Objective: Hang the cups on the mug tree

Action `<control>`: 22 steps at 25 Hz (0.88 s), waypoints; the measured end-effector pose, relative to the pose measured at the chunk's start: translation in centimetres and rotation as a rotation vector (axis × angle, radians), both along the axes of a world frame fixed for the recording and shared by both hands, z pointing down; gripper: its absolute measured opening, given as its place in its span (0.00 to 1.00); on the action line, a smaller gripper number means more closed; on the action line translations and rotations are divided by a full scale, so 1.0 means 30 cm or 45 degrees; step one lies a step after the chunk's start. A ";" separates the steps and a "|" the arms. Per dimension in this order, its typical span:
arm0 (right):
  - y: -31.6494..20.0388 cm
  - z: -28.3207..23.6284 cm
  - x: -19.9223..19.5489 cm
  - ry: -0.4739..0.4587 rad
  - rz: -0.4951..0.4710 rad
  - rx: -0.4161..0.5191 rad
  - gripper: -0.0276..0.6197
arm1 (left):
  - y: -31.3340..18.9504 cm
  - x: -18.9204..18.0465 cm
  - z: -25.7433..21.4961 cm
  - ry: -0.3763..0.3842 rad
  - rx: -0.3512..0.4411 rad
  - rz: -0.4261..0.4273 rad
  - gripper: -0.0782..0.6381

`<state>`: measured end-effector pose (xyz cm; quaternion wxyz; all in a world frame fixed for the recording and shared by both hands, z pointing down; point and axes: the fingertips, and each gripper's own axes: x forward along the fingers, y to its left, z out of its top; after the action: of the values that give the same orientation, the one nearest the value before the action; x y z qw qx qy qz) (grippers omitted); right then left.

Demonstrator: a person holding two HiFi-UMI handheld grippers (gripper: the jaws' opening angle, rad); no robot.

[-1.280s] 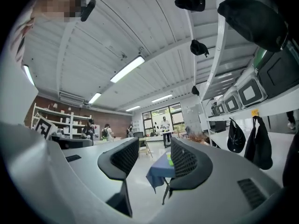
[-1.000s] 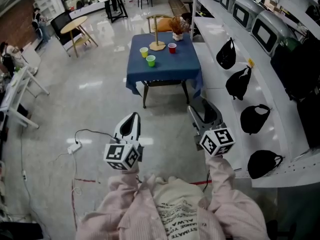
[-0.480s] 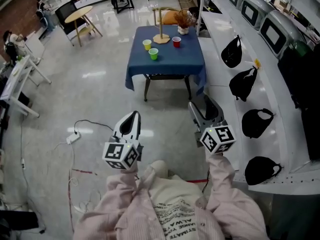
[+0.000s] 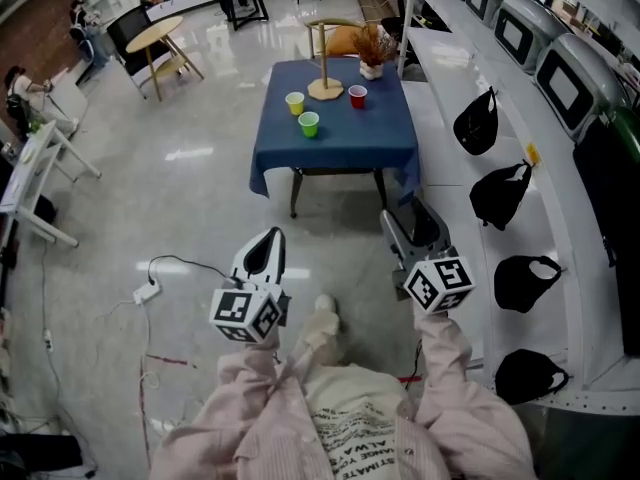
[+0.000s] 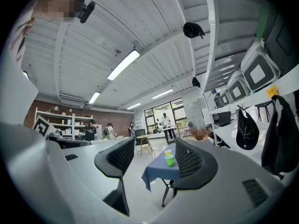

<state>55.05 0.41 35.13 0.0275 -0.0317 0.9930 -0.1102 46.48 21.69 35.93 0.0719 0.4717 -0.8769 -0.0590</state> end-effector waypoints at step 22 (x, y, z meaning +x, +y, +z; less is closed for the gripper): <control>-0.275 0.093 -0.647 0.099 0.080 -0.057 0.42 | -0.324 -0.719 0.092 0.117 0.008 0.105 0.11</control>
<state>35.65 -7.84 37.93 -0.0084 -0.0678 0.9891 -0.1302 24.91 11.97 38.69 0.1131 0.5045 -0.8522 -0.0805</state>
